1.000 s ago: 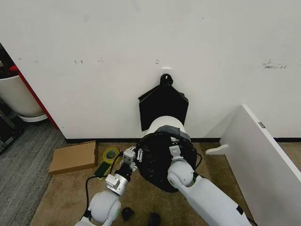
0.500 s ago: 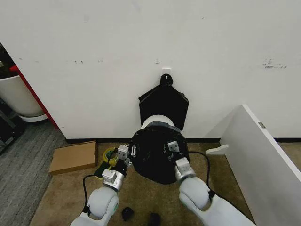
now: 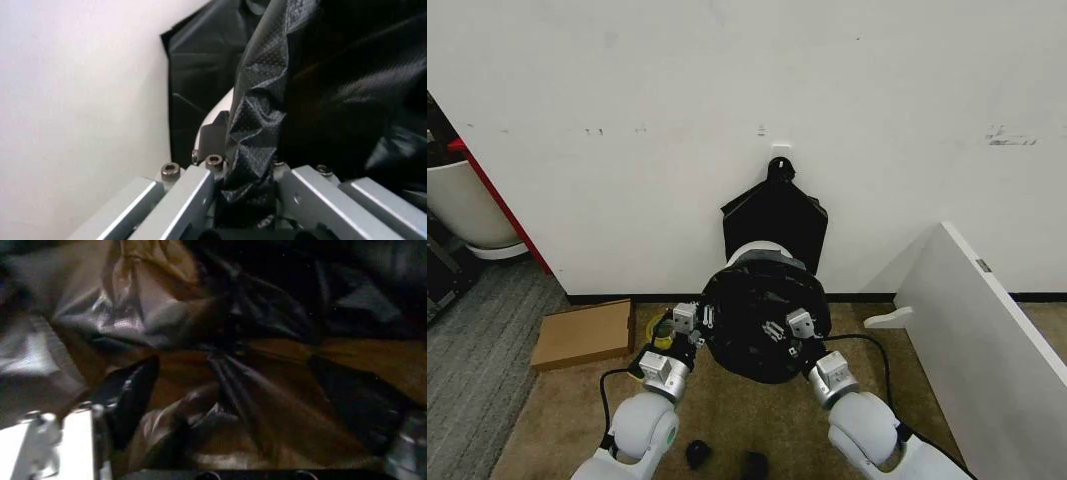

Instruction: Place the garbage bag over the trash bin.

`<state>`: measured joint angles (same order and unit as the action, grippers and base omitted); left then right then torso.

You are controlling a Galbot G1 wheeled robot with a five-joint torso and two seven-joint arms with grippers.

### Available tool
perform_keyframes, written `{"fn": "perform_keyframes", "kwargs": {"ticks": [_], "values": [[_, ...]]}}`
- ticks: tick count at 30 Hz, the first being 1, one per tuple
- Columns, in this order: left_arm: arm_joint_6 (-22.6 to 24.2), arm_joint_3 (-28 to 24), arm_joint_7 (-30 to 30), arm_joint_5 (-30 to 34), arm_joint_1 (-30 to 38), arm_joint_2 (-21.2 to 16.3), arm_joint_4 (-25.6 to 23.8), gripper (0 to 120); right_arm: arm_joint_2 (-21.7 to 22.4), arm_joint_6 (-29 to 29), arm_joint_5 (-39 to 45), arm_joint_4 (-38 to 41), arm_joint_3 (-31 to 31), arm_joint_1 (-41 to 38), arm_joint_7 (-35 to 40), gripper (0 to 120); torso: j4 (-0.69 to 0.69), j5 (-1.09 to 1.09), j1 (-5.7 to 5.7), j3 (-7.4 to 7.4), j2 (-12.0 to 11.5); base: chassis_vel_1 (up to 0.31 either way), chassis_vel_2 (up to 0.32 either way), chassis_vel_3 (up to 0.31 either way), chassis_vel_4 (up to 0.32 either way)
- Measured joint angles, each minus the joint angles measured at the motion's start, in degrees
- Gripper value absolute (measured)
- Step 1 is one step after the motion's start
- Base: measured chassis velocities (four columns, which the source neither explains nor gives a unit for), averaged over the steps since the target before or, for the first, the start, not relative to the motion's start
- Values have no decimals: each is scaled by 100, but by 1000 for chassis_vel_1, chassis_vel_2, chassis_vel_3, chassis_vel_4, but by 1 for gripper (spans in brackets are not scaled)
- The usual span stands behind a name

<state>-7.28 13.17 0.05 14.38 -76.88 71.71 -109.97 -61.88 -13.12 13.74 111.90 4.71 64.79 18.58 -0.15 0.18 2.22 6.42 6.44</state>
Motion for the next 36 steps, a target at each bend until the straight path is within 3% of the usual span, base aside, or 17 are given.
{"fn": "perform_keyframes", "kwargs": {"ticks": [3,9,15,26,33,36], "values": [[-82,-20,56,-154,-79,10,-32,0,-143,-245,161,-203,77,-208,218,96,1,1,0,0,0,0,0,0,0],[-407,-37,128,-553,-249,28,-35,0,-441,-1607,828,-588,279,-661,1311,100,-1,0,0,0,0,0,0,0,0],[-446,-38,138,-576,-269,11,-68,0,-500,-1845,863,-757,287,-781,1618,100,0,1,0,1,0,0,0,0,0],[-353,-4,-3,-464,-130,-3,159,0,-134,-1278,309,-93,325,-379,1313,100,0,1,0,0,0,0,0,0,0],[-28,39,-149,-305,-62,-33,98,0,213,-445,-87,248,179,16,692,100,-2,1,0,0,0,0,0,0,0],[114,57,-231,-161,-41,-38,58,0,320,163,-418,254,71,150,155,100,-1,1,0,0,0,0,0,0,0]]}}
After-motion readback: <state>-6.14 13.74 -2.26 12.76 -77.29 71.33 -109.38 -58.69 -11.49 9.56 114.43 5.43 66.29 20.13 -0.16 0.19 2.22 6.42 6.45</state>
